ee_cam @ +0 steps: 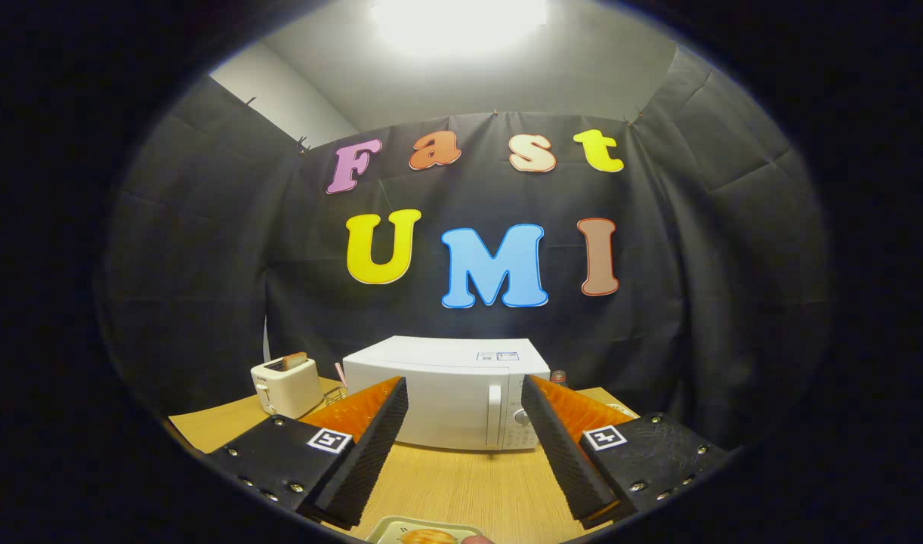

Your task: Open the microwave, put the food inside, and close the microwave door.

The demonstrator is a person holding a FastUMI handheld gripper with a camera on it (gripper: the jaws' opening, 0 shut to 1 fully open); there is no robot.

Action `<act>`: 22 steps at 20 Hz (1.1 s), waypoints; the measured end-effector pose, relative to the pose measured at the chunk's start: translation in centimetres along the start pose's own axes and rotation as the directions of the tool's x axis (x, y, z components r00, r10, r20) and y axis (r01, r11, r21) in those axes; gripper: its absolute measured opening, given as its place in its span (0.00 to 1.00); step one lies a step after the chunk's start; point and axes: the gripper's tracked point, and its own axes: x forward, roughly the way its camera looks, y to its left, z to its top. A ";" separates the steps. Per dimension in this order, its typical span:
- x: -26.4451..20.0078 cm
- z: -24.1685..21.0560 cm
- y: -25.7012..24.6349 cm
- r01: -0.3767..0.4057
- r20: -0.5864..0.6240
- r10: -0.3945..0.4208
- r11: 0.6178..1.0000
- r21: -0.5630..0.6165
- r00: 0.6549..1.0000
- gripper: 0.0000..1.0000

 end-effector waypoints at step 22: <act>19.7 -10.9 -1.8 -0.091 -0.155 0.095 0.995 0.037 0.983 0.96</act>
